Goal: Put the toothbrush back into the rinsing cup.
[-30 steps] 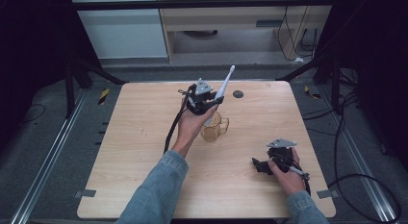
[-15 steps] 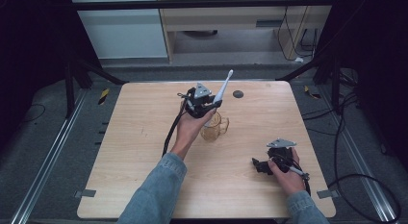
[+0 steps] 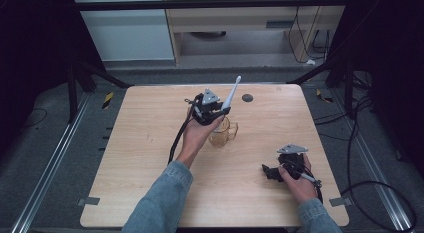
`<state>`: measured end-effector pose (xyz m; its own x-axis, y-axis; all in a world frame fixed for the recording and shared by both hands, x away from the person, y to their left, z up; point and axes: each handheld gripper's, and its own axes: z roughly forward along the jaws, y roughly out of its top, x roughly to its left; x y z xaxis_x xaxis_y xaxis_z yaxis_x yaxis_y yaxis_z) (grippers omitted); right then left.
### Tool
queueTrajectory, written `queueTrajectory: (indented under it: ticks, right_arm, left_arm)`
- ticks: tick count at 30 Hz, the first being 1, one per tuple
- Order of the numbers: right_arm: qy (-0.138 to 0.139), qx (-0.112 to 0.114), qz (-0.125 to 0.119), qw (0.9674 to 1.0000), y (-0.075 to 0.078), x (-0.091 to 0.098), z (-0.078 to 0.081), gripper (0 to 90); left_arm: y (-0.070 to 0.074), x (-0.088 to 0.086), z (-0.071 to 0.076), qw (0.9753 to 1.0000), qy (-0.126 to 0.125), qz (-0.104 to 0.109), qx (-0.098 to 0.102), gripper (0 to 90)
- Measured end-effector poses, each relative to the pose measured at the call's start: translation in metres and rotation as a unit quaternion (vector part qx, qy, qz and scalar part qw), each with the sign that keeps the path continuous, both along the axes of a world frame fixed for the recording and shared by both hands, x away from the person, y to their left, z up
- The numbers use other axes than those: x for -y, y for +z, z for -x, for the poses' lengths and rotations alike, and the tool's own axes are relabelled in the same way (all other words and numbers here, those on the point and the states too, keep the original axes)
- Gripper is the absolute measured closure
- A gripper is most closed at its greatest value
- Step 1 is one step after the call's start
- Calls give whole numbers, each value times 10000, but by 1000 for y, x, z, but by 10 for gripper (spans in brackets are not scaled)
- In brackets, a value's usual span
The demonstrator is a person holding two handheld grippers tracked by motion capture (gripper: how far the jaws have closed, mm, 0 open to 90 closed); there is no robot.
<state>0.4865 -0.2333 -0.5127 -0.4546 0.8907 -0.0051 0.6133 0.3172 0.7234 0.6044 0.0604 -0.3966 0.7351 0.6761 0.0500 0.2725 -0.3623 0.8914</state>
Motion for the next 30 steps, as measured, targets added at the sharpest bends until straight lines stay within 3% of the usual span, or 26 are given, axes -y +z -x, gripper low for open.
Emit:
queueTrajectory:
  ticks: [30]
  right_arm:
    - [3, 0, -4, 10000, 0, 0, 0, 3]
  left_arm:
    - [-9, 0, 1, 9995, -49, -200, -232, 663]
